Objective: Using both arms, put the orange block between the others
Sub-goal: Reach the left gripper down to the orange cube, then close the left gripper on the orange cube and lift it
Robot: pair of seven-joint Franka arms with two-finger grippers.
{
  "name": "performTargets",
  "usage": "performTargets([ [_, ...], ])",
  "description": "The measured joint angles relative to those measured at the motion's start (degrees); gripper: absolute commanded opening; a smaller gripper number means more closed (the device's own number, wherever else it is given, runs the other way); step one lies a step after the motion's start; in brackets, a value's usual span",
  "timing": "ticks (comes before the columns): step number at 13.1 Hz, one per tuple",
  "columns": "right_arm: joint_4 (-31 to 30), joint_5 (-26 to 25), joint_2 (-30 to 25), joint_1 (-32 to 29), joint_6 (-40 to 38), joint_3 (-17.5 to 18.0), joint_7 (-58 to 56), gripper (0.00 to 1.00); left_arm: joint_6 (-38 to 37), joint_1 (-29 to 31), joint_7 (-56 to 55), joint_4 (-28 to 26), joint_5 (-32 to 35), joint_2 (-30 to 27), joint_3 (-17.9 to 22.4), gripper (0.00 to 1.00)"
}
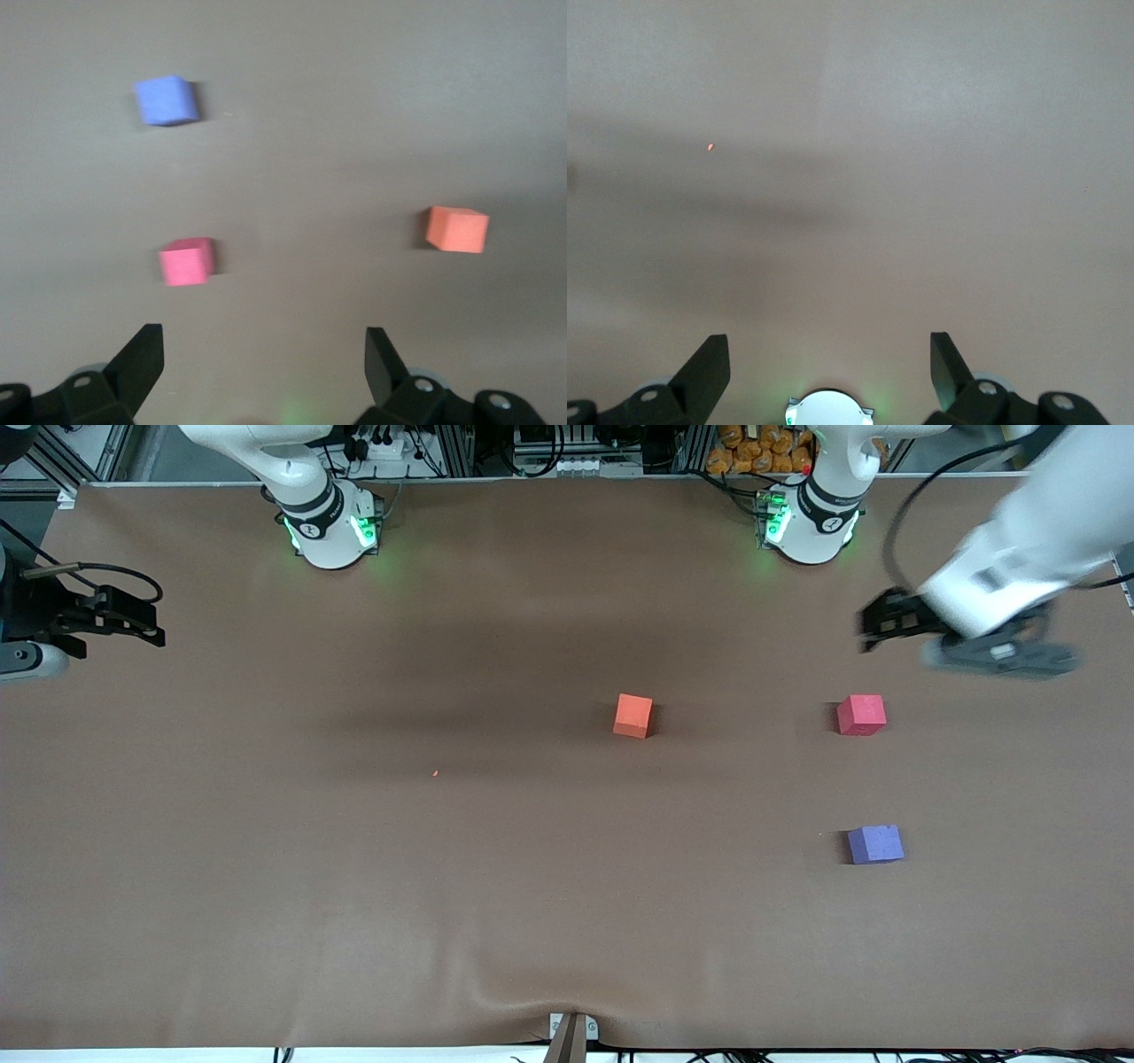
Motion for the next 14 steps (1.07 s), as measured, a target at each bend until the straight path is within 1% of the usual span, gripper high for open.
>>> performTargets([
  [2,0.0,0.0,0.0,0.0,0.0,0.0,0.0,1.00,2.5,-3.4,-7.4,-0.2,0.0,3.8,-3.0,1.00],
  [3,0.0,0.0,0.0,0.0,0.0,0.0,0.0,1.00,3.5,-5.7,-10.0,-0.3,0.2,5.8,-3.5,1.00],
  [5,0.0,0.0,0.0,0.0,0.0,0.0,0.0,1.00,6.2,-11.4,-15.3,-0.5,1.5,10.4,-3.8,1.00],
  [8,0.0,0.0,0.0,0.1,0.0,0.0,0.0,1.00,12.3,-18.6,-21.6,-0.6,2.0,17.7,-3.8,1.00],
  [9,0.0,0.0,0.0,0.1,0.0,0.0,0.0,1.00,13.9,-20.1,-22.1,-0.6,2.1,19.8,-3.8,1.00],
  [11,0.0,0.0,0.0,0.1,0.0,0.0,0.0,1.00,16.9,-21.9,-22.2,-1.1,4.3,23.1,-3.8,1.00],
  [14,0.0,0.0,0.0,0.1,0.0,0.0,0.0,1.00,21.0,-22.5,-22.2,-3.5,5.5,25.7,-3.8,1.00],
])
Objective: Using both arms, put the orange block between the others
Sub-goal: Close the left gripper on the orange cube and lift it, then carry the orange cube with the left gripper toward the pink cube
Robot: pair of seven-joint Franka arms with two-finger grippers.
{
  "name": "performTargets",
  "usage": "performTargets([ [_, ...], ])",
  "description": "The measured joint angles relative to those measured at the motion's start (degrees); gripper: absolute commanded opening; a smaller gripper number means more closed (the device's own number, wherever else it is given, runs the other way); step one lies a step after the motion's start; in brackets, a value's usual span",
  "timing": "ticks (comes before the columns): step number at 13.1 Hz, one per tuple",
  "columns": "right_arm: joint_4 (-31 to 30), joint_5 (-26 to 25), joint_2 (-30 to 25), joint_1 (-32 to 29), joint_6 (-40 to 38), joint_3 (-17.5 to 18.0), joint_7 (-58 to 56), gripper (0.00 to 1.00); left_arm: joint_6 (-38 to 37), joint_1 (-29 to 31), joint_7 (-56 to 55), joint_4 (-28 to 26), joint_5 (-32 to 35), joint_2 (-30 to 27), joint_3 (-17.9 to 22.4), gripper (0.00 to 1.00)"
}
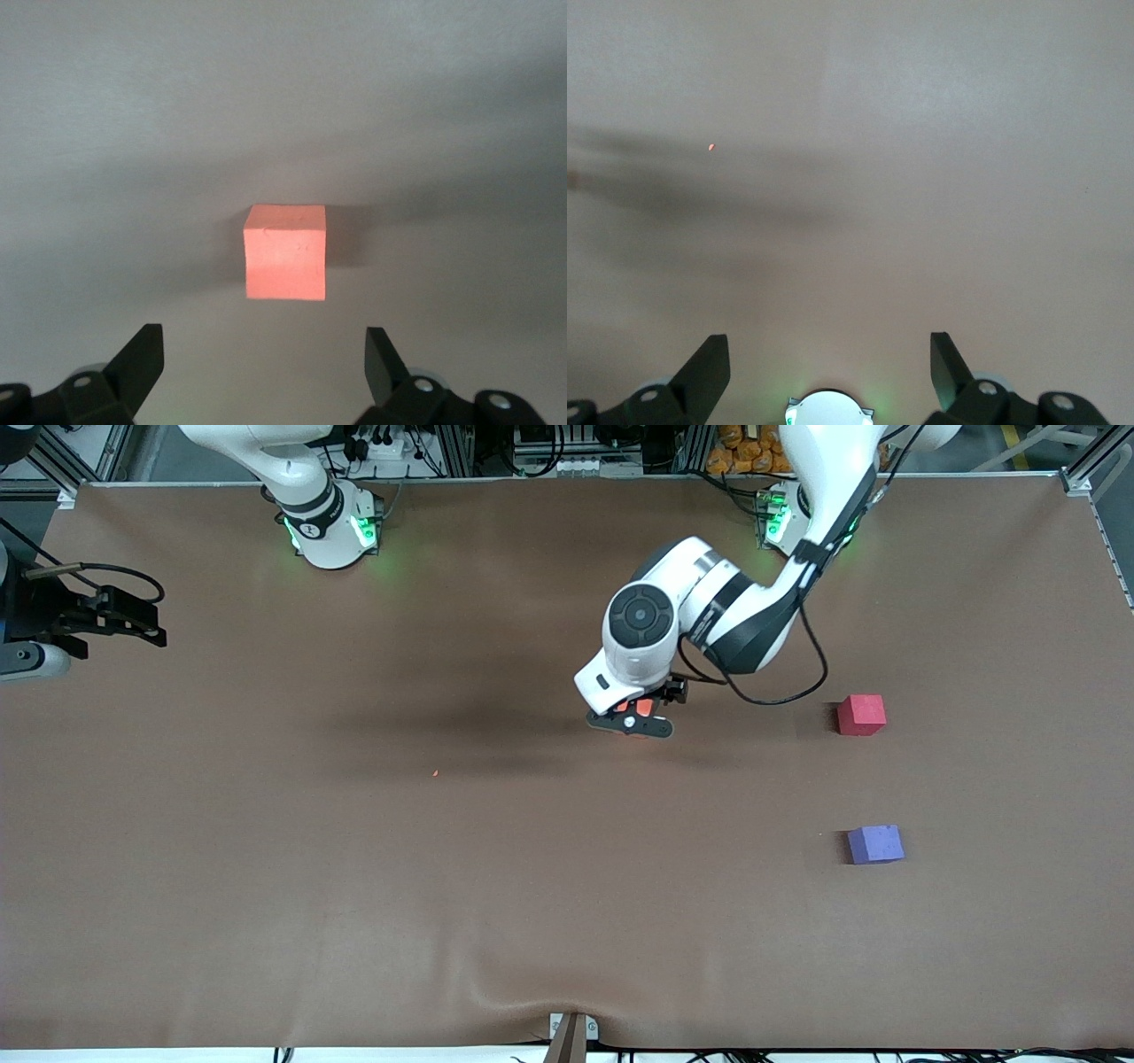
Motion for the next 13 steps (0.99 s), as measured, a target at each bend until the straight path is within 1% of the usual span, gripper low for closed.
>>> performTargets([
  [3,0.0,0.0,0.0,0.0,0.0,0.0,0.0,1.00,3.6,0.0,-0.7,-2.8,0.0,1.2,0.1,1.00],
  [6,0.0,0.0,0.0,0.0,0.0,0.0,0.0,1.00,5.4,-0.6,-3.0,-4.2,0.0,3.1,0.0,1.00],
  [9,0.0,0.0,0.0,0.0,0.0,0.0,0.0,1.00,11.1,-1.1,-5.9,-6.9,0.3,4.7,0.0,1.00],
  [10,0.0,0.0,0.0,0.0,0.0,0.0,0.0,1.00,12.3,-1.1,-7.4,-7.5,1.5,5.4,0.0,0.99],
  [11,0.0,0.0,0.0,0.0,0.0,0.0,0.0,1.00,12.9,-1.1,-8.8,-7.7,3.0,6.1,0.1,0.98],
  [12,0.0,0.0,0.0,0.0,0.0,0.0,0.0,1.00,13.1,-1.1,-10.1,-7.8,4.0,6.9,0.1,0.93],
  [13,0.0,0.0,0.0,0.0,0.0,0.0,0.0,1.00,13.2,-1.1,-10.8,-7.8,4.3,7.4,0.1,0.82],
])
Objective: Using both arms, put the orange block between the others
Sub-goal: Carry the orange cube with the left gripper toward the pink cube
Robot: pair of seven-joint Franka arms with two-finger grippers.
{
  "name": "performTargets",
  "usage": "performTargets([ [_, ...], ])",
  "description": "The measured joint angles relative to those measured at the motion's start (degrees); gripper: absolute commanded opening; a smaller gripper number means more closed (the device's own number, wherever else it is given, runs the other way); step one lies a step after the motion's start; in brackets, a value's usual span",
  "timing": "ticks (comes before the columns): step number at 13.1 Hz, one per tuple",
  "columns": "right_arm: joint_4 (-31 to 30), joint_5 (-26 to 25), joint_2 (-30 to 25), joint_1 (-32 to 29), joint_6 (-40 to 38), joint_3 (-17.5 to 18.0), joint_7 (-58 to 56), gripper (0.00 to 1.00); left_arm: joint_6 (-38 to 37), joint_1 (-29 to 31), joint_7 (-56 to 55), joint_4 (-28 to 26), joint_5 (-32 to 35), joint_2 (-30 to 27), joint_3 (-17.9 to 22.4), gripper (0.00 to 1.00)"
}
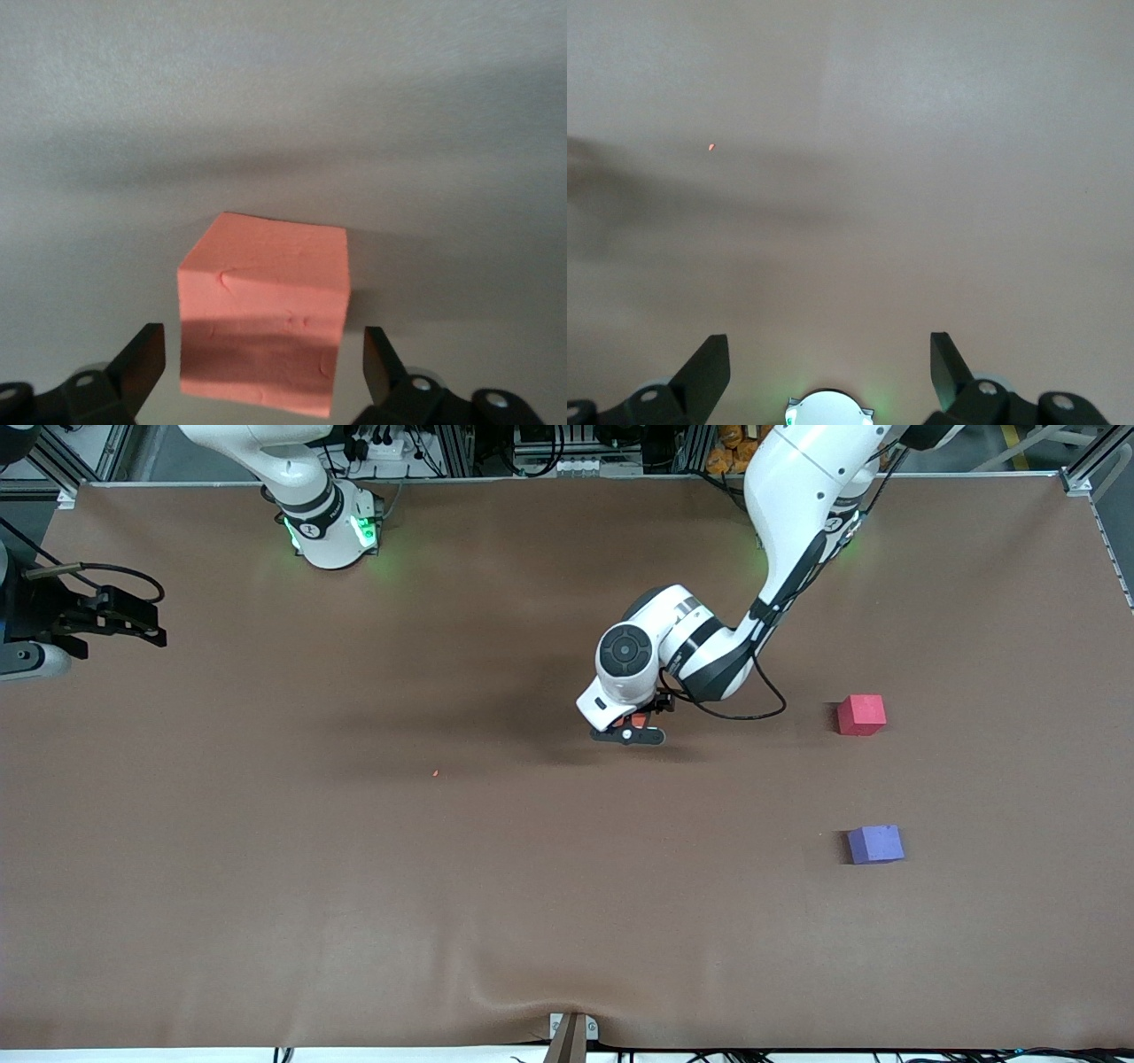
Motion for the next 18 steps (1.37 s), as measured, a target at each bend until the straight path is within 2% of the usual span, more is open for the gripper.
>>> performTargets([
  [1,0.0,0.0,0.0,0.0,0.0,0.0,0.0,1.00,0.0,0.0,-0.2,0.0,0.0,0.3,0.0,0.65],
  [3,0.0,0.0,0.0,0.0,0.0,0.0,0.0,1.00,0.0,0.0,-0.2,0.0,0.1,0.6,0.0,0.20],
  [4,0.0,0.0,0.0,0.0,0.0,0.0,0.0,1.00,0.1,0.1,-0.2,0.1,0.1,0.5,0.0,0.03],
  [7,0.0,0.0,0.0,0.0,0.0,0.0,0.0,1.00,0.0,1.1,-0.3,0.8,0.1,-0.2,0.8,0.00],
  [9,0.0,0.0,0.0,0.0,0.0,0.0,0.0,1.00,-2.2,5.3,0.6,1.0,0.9,-2.6,1.2,0.00],
  [13,0.0,0.0,0.0,0.0,0.0,0.0,0.0,1.00,-7.6,18.6,13.8,-0.9,1.1,-9.9,1.3,0.00],
  [16,0.0,0.0,0.0,0.0,0.0,0.0,0.0,1.00,-7.9,29.6,26.0,-7.4,1.2,-15.9,1.3,0.00],
  [18,0.0,0.0,0.0,0.0,0.0,0.0,0.0,1.00,-5.9,36.1,30.9,-11.5,1.2,-17.9,1.3,0.00],
])
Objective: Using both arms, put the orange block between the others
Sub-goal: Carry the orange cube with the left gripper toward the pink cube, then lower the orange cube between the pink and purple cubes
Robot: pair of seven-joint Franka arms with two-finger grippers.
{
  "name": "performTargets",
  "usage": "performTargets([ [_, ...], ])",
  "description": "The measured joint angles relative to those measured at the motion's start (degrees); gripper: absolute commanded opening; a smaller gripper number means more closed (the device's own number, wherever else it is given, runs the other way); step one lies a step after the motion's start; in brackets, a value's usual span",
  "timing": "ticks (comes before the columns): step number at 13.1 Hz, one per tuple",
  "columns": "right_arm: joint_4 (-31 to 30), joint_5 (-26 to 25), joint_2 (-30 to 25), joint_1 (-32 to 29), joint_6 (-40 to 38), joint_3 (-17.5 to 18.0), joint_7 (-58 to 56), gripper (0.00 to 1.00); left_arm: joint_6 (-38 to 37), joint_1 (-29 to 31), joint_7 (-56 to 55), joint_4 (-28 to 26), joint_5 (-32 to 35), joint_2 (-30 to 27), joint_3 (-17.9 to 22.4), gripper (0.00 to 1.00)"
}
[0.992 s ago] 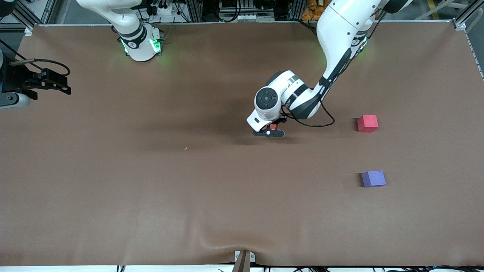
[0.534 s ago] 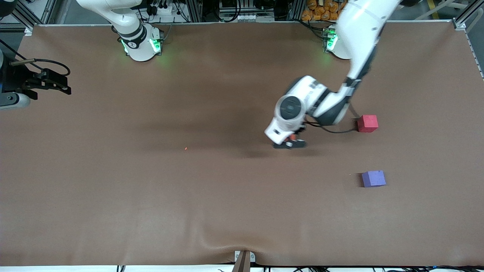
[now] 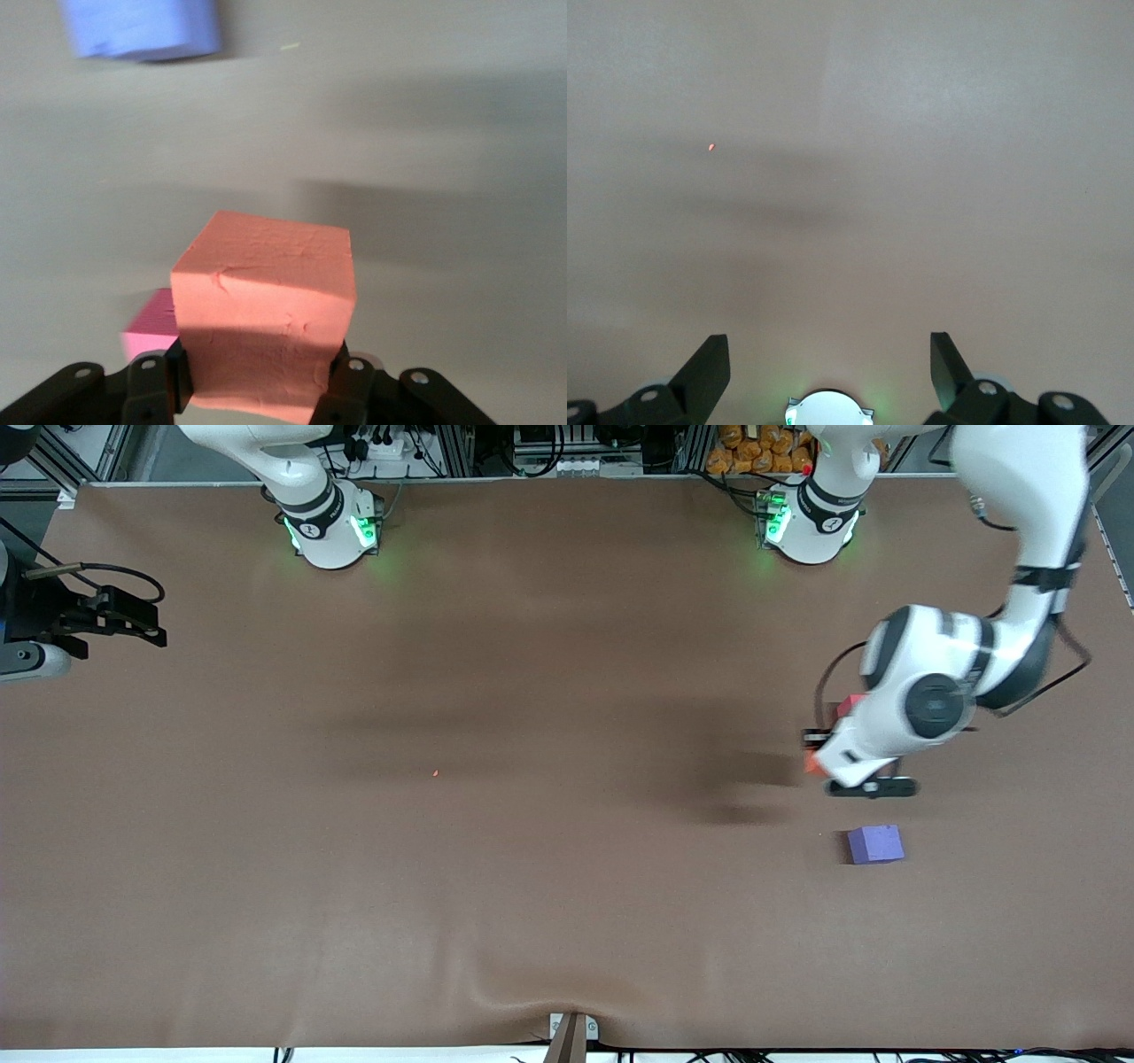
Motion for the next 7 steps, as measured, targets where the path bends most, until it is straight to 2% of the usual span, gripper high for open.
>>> performTargets([
  [2,0.0,0.0,0.0,0.0,0.0,0.0,0.0,1.00,4.3,3.4,1.2,-2.9,0.0,-0.1,0.0,0.00],
  [7,0.0,0.0,0.0,0.0,0.0,0.0,0.0,1.00,10.3,4.7,1.2,-4.6,0.0,2.0,0.0,0.00],
])
